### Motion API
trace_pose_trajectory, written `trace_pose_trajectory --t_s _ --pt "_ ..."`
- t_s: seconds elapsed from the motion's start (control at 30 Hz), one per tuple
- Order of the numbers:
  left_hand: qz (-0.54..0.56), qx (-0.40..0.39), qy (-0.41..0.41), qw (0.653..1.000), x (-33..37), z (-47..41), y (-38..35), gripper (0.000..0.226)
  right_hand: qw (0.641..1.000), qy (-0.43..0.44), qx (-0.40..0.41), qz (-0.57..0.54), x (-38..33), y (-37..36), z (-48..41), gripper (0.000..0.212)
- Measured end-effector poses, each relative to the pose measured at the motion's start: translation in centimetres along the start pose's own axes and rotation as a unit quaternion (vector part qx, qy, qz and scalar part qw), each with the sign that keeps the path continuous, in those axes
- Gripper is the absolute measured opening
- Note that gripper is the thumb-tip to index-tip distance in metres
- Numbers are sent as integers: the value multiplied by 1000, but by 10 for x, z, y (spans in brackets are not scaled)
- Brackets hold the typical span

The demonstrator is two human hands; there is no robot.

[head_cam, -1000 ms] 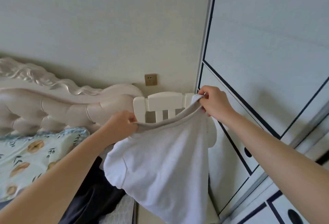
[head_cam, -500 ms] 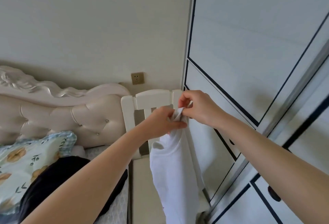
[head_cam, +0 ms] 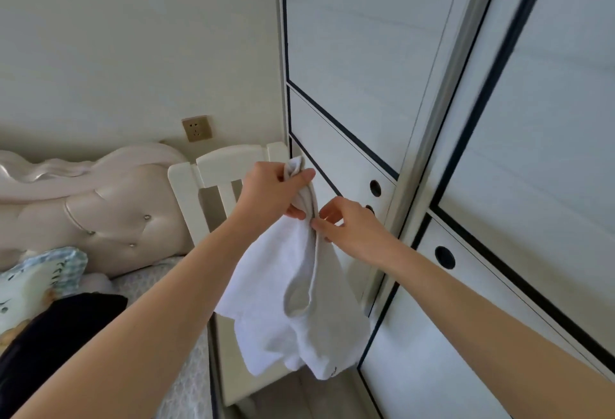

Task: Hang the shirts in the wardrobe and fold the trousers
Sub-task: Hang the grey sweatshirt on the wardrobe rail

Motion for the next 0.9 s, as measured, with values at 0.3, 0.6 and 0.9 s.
trace_pose_trajectory --t_s 0.3,0.6,0.9 --pt "10 46 -10 999 32 69 -32 46 987 -119 -70 87 92 -12 63 14" --pt "-63 23 30 997 25 132 -73 31 974 -177 59 -127 163 59 163 15" --pt "-156 -152 5 976 7 174 -133 14 958 -178 192 -119 198 94 257 9"
Point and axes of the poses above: each hand's wrist, its own z-axis away from the middle knuckle, its own y-axis out of the back of the hand, x = y × z, the point moved 5 cm from there along -z, towards the middle knuckle, and after that the axes turned 9 degrees about -y, right-handed, at the moved point
